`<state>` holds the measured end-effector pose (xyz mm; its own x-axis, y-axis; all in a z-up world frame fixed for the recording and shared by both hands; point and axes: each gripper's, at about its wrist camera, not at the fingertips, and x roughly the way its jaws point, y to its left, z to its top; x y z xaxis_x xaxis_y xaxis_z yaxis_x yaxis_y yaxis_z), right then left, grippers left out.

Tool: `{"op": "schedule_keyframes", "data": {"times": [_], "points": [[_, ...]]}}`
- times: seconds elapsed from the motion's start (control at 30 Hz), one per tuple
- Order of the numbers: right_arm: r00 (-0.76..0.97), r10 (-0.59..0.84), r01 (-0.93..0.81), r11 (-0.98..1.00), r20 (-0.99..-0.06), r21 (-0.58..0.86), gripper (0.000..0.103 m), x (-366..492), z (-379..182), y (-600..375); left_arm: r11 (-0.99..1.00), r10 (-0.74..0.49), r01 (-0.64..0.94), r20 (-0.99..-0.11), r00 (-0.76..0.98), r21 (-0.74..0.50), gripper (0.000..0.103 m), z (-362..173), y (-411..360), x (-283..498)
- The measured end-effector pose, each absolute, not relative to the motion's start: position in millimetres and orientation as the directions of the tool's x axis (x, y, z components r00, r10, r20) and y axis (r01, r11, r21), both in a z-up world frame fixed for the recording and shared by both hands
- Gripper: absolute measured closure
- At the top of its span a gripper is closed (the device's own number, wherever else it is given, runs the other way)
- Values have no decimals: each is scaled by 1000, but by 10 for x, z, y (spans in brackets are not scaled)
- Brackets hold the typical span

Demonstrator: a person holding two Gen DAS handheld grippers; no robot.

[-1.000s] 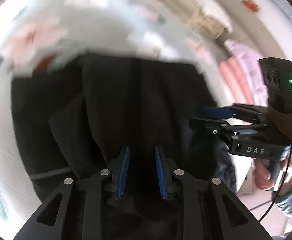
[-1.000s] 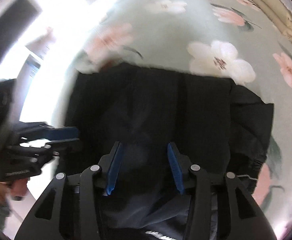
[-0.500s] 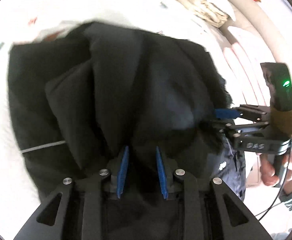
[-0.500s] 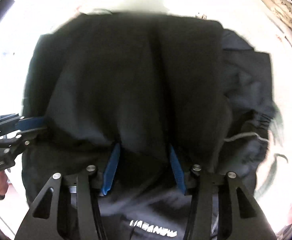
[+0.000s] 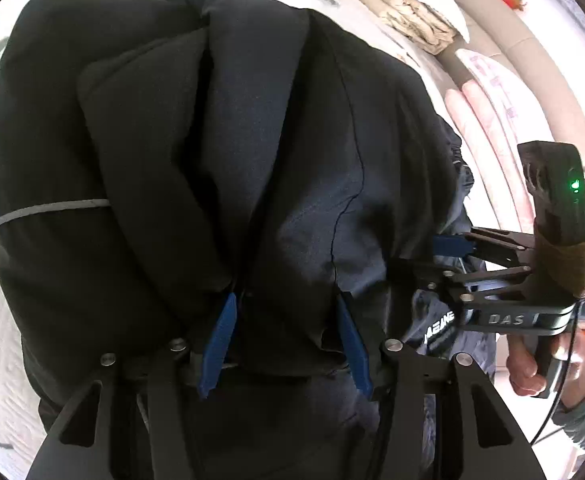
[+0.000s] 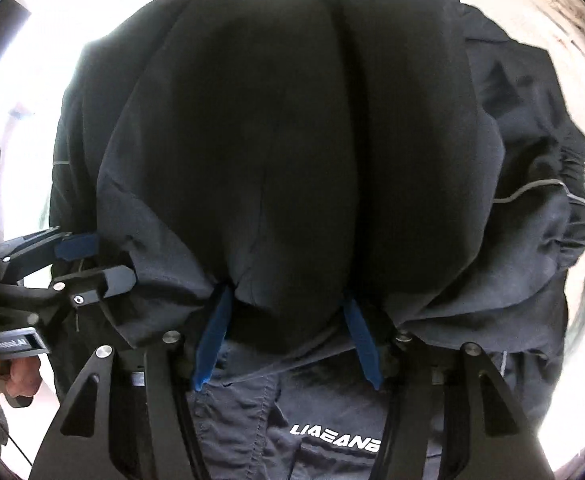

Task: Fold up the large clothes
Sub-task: 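Lift the black jacket bundle off the bed with both grippers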

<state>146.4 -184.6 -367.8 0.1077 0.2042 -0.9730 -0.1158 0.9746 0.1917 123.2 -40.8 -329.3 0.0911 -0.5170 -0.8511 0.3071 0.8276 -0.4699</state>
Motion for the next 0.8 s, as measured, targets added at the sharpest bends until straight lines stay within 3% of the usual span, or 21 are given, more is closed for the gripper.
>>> {"op": "schedule_keyframes", "data": {"times": [0.3,0.8], "points": [[176,274,-45,962,-945,270,39,1177,-3152,-2048,827,-540,276,-828,151,-489,50,-2735,-142,818],[125,211,26,976,-969,216,38,-184,-3208,-3172,965,-261,67,-939,222,-252,50,-2616,506,-577]]}}
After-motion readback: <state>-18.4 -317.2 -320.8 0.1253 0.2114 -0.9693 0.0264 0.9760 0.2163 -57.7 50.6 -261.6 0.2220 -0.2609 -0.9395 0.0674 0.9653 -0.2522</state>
